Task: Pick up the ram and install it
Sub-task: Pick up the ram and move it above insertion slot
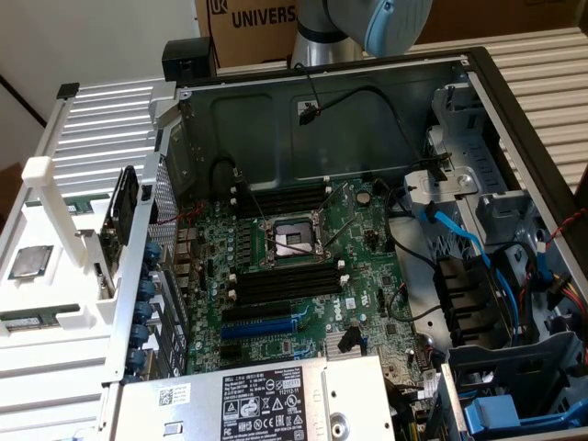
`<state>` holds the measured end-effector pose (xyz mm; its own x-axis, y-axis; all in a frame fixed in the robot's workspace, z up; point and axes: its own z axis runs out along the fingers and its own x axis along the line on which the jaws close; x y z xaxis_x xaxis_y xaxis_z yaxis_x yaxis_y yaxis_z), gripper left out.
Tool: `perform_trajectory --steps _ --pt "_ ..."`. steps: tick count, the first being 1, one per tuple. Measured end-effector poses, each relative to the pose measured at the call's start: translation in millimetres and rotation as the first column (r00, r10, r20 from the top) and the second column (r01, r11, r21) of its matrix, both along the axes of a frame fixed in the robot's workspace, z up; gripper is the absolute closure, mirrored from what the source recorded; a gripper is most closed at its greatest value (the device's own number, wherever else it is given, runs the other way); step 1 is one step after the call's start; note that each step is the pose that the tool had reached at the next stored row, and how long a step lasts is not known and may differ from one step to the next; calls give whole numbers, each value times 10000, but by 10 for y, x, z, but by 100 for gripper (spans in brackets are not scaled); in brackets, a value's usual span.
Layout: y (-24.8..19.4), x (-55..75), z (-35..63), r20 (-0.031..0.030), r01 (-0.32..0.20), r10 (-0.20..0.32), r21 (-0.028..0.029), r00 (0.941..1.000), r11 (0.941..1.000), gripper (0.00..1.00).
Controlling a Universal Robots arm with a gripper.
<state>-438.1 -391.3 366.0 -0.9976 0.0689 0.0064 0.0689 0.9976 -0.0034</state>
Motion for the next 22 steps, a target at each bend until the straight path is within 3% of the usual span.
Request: perform_trajectory --steps 8,10,13,14,19,22 --pt "0 0 0 0 0 0 0 10000 10000 90" --pt "0 0 1 24 -34 34 11 10000 10000 90" --pt "1 -1 0 35 -417 416 130 9991 9990 90" --pt "0 -1 0 40 -684 683 221 9977 9974 90" --pt "0 0 0 69 -1313 1311 513 9913 9900 90" --pt "1 0 0 87 -1713 1711 631 9852 9832 90"
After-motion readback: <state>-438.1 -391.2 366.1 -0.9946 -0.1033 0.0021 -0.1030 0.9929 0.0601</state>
